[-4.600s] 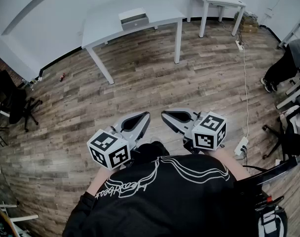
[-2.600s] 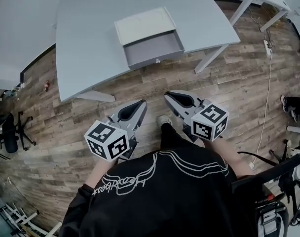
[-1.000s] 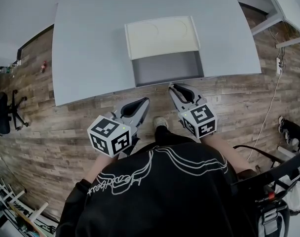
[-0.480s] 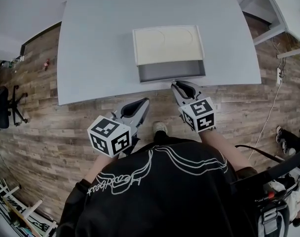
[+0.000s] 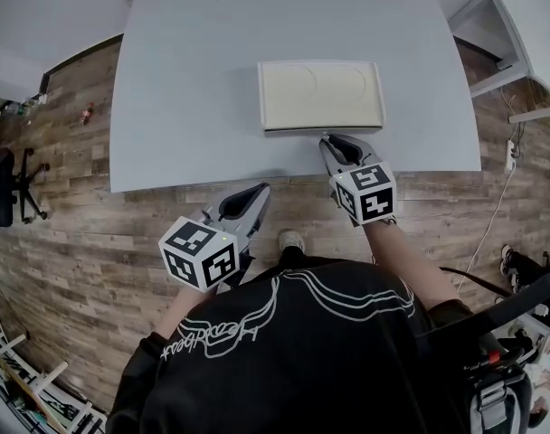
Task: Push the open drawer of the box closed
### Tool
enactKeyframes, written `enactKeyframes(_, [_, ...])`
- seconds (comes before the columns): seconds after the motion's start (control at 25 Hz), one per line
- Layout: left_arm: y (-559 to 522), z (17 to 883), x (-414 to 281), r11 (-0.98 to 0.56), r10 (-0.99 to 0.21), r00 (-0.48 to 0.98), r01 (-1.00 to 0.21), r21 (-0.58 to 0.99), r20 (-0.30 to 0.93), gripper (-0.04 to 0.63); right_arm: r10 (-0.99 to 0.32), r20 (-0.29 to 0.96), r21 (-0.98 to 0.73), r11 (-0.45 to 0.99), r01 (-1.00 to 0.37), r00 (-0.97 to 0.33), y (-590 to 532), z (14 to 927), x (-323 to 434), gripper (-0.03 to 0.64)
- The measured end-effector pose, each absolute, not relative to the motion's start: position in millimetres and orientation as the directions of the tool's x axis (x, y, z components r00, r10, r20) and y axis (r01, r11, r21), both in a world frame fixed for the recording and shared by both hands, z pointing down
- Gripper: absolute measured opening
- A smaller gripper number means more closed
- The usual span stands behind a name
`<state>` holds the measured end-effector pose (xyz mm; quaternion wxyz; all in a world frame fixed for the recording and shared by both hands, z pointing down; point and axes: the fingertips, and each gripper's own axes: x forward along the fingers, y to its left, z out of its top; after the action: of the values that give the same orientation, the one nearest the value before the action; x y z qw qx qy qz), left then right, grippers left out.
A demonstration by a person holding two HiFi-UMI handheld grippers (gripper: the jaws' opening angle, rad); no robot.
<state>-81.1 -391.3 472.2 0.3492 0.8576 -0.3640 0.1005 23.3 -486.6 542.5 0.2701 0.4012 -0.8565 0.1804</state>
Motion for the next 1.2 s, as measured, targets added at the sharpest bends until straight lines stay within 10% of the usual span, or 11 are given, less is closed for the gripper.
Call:
enactKeyframes(0.52, [-381.9,464.4,-92.0,-0.513,-0.537,0.731,-0.679,0.525,0.420,0.008,-0.631,0.596,-0.022,0.606,-0.795,-0.497,-480.1,525.9,32.7,0.069])
enactKeyframes(1.2, [-206.8,356.4,-81.1,-0.771,-0.440,0.862,-0.506,0.387,0.250,0.008,-0.538,0.197,-0.324,0.753,-0.572,-0.820,-198.3,360.0,-39.5,0.011])
